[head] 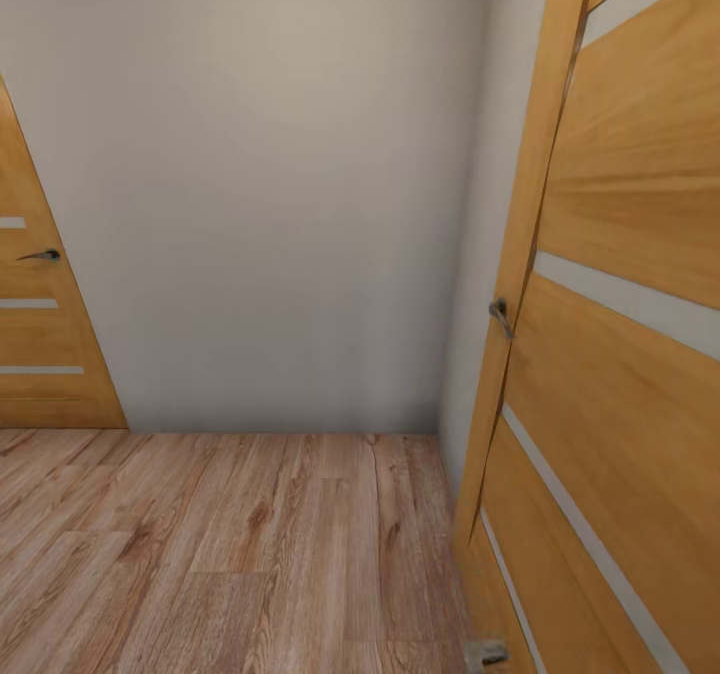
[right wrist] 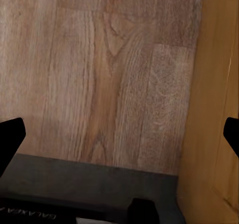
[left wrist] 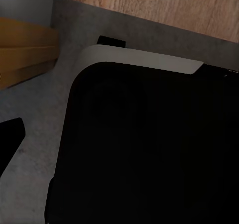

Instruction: Move the two storage containers from the living room to the garage. In the garage, place one container on the floor and stack the other container on top of it (either order is fine).

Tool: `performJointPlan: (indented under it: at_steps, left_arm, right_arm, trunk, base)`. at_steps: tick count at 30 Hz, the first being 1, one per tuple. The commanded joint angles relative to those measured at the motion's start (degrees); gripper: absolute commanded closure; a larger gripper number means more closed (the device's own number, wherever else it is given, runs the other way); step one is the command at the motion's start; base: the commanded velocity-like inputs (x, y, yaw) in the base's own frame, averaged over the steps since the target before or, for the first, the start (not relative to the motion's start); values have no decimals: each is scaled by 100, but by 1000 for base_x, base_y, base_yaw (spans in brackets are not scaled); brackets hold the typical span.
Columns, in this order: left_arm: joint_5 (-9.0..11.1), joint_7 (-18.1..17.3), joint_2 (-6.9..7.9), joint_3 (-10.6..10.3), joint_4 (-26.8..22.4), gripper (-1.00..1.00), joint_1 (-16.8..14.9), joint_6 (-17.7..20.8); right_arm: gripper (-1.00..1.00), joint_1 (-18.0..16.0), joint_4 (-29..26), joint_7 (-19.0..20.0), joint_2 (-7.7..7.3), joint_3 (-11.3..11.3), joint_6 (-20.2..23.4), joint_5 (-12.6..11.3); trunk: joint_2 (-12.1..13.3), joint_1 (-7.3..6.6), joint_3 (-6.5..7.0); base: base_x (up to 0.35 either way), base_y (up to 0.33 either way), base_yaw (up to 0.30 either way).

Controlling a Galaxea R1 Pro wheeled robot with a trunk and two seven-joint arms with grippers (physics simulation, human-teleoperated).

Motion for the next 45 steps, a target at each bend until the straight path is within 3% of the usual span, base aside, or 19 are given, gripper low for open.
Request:
performJointPlan:
  at_steps: [1,6,12,14,17,24,36,45]
  left_arm:
    - [14,2,-2,27,-1,-100,-1,-12]
    - [14,2,-2,27,1,-100,1,-12]
    - [18,2,-1,28,-1,-100,1,-12]
    - [19,2,0,28,-1,-100,0,-14]
    - [15,9,-1,28,-1,-100,-1,-12]
    - [14,7,-3,28,-1,-100,3,-12]
    - [14,5,-7,30,-1,-100,-1,-12]
    - [14,7,-11,29,-1,-100,-1,-12]
  right_arm:
    - [-100,42,11,20,-2,50,-7,-59]
    - [-100,595,11,27,-68,48,-68,-75]
    - [-100,783,16,6,-109,47,-74,-82]
    - [-100,904,16,-19,-162,46,-75,-83]
    - [-100,1352,17,-43,-353,46,-83,-94]
    - [-100,2036,13,-61,-482,46,-524,-91]
    - [-100,2116,11,-75,-512,54,-631,-66]
    - [-100,2118,11,-76,-518,72,-632,-48]
  trunk:
    - [-3,0,-5]
    - [-3,0,-5]
    - [-3,0,-5]
    - [-3,0,-5]
    - [-3,0,-5]
    - [-3,0,-5]
    - [-3,0,-5]
    - [-3,0,-5]
  base:
    - [0,0,0]
    - [0,0,0]
    - [0,0,0]
    - [0,0,0]
    - [0,0,0]
    - [0,0,0]
    - [0,0,22]
    - [0,0,227]
